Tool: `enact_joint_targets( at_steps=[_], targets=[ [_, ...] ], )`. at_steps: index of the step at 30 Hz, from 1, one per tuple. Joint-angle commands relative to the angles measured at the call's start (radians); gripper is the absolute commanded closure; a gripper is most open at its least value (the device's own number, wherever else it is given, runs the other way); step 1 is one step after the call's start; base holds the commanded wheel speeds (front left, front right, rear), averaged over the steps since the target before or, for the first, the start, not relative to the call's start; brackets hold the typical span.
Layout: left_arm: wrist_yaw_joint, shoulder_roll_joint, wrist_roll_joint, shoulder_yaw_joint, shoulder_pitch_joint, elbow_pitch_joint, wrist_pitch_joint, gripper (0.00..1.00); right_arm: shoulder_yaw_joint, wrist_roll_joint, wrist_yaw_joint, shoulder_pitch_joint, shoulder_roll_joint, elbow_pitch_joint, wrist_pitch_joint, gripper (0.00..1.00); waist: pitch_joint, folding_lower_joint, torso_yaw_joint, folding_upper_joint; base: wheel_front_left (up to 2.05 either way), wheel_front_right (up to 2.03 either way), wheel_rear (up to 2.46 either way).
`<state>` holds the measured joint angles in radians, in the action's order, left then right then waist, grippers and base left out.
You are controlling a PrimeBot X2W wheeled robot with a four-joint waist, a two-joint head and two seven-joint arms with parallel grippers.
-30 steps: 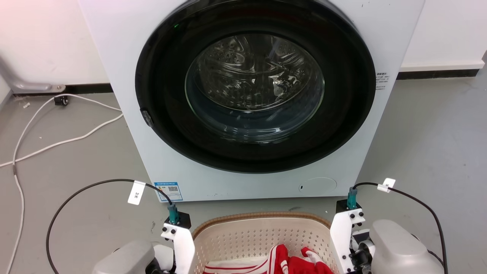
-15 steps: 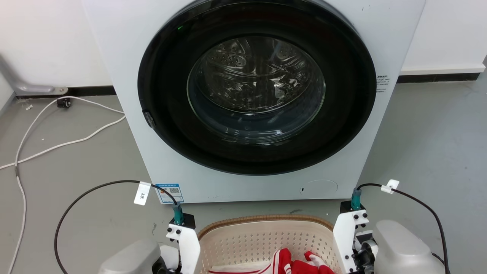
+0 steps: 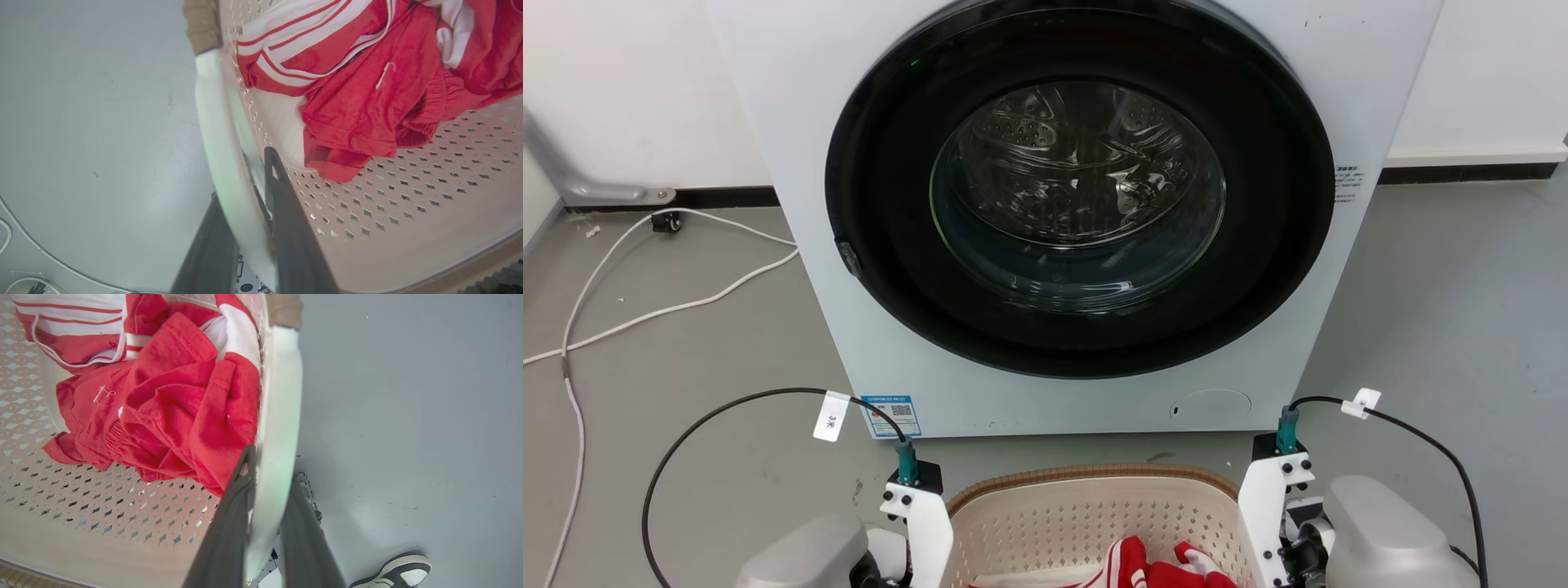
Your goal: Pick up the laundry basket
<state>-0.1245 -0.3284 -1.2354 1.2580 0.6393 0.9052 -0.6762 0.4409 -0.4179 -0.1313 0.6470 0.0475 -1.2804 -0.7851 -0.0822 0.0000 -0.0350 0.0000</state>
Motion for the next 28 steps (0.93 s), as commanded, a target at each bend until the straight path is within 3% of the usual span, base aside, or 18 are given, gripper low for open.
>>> enact_joint_targets(
  at_steps=[1,28],
  targets=[
    [-0.010,0.004,0.000,0.009,0.009,-0.002,-0.011,1.00,0.002,0.007,0.001,0.020,0.005,0.003,0.007,1.00,-0.001,0.0000,0.001,0.0000,0.00,0.00,0.00],
    [-0.010,0.018,-0.022,0.014,0.003,0.015,0.003,1.00,0.025,-0.017,0.001,-0.001,0.005,-0.001,0.015,1.00,-0.014,0.0000,-0.002,0.0000,0.00,0.00,0.00]
  ],
)
